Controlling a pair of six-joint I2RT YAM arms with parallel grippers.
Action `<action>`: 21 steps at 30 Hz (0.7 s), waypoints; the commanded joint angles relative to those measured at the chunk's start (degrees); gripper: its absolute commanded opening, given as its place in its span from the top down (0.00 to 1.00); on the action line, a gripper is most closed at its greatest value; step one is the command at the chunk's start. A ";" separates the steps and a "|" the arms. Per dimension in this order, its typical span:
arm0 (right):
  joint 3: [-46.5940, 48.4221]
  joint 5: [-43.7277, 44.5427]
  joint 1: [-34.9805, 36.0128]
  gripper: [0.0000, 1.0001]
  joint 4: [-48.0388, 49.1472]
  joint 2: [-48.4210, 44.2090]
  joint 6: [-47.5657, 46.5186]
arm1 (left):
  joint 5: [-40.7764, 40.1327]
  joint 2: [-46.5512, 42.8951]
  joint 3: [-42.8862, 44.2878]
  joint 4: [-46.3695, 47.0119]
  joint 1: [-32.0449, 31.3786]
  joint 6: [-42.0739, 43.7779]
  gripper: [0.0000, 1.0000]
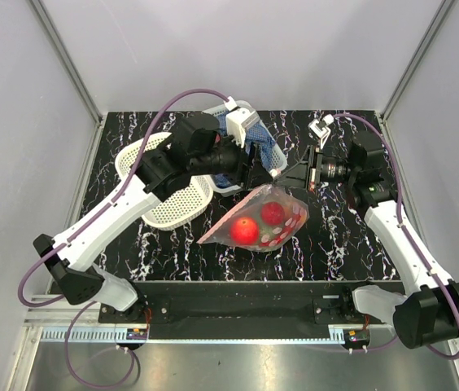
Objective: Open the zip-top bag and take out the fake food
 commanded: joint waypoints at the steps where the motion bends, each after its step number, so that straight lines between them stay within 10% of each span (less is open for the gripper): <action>1: 0.05 1.17 0.21 1.00 3.48 -1.77 2.46 | 1.12 1.28 2.69 4.26 -0.42 -1.82 0.44; 15: -1.09 1.26 0.21 1.00 4.18 -2.83 3.43 | 1.82 3.48 4.19 5.40 -0.42 -2.44 0.51; 21: -1.18 1.61 0.21 1.00 4.44 -3.27 3.69 | 3.23 4.01 4.10 5.84 -0.42 -2.79 0.69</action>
